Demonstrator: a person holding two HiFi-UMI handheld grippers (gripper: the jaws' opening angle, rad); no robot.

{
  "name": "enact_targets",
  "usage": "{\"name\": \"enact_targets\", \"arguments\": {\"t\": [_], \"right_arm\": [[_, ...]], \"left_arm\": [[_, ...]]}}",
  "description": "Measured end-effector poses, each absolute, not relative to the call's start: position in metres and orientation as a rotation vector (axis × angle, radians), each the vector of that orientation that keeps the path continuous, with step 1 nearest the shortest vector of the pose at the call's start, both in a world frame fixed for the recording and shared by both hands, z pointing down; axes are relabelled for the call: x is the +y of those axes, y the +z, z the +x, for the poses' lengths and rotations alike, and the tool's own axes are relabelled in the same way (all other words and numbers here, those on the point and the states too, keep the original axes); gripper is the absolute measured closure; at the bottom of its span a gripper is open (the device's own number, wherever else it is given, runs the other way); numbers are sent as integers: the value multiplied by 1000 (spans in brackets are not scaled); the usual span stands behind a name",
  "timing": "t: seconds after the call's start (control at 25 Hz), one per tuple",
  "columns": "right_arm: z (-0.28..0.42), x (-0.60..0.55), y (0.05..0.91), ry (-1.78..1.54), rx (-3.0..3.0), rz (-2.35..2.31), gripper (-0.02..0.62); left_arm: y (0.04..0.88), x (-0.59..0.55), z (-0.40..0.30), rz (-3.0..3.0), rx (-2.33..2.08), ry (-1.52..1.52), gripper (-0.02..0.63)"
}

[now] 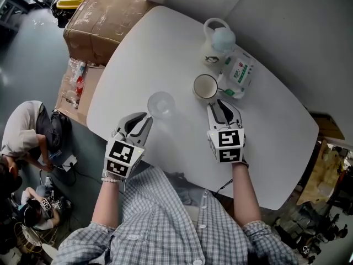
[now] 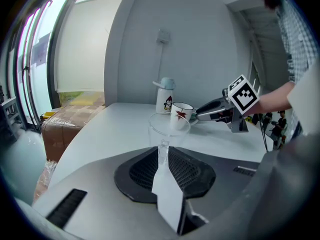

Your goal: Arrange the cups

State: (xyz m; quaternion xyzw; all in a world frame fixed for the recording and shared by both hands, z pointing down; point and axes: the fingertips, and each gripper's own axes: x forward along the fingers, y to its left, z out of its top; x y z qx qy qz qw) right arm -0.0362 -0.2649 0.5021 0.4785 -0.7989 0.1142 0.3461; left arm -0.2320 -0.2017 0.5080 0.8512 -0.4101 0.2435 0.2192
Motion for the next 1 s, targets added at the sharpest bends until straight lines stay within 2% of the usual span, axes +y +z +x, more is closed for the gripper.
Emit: {"name": "enact_targets", "arguments": {"t": [1.0], "right_arm": [[-59, -244, 507, 512, -2056, 1322, 525]], "left_arm": [[507, -247, -217, 2528, -1053, 670, 558]]}}
